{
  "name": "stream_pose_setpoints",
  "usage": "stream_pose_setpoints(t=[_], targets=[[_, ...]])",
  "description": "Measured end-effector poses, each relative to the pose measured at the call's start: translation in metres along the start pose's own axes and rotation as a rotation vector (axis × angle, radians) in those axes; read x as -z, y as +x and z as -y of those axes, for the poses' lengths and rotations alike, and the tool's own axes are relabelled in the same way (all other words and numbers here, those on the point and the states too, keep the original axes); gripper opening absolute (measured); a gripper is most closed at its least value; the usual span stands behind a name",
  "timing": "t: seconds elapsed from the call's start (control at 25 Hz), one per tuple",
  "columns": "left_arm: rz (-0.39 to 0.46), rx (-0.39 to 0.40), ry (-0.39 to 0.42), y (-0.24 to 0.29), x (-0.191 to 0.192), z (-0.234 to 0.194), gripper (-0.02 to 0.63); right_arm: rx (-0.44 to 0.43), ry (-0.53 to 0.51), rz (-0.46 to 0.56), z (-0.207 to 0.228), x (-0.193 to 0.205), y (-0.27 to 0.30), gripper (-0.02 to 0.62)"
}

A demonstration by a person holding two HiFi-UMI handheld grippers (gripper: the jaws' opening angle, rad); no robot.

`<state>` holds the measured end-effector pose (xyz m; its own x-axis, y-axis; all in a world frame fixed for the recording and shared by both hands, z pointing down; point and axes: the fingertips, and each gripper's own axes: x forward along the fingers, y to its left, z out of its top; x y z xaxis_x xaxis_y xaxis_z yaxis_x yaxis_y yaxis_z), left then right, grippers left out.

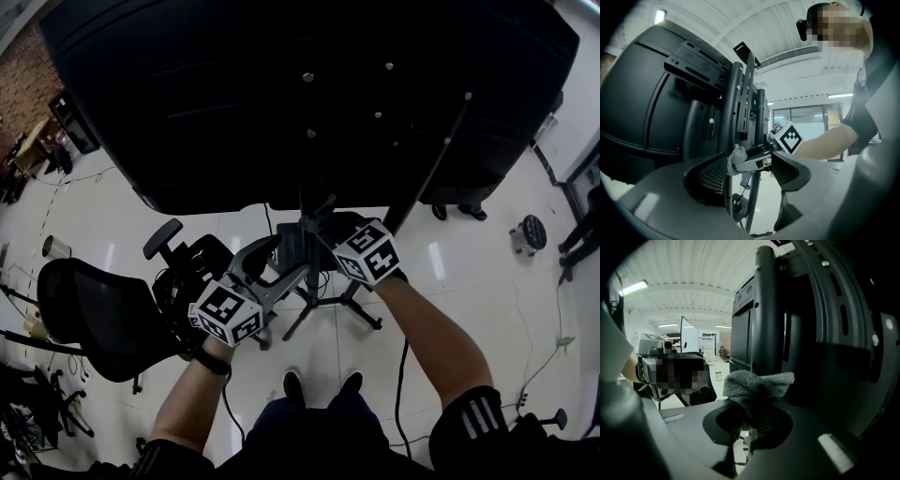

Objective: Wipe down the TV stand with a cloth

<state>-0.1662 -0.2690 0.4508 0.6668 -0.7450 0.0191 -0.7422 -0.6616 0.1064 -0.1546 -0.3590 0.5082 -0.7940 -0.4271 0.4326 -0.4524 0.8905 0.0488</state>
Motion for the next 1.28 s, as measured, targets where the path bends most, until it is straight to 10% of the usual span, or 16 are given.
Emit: stream_pose_setpoints(t=[1.28], targets=[[-0.293, -0.005, -0.246, 0.026, 0.292, -0.048, 0.321, -0.04, 0.255, -0.349, -0.011, 0.33, 0.154, 0.031]])
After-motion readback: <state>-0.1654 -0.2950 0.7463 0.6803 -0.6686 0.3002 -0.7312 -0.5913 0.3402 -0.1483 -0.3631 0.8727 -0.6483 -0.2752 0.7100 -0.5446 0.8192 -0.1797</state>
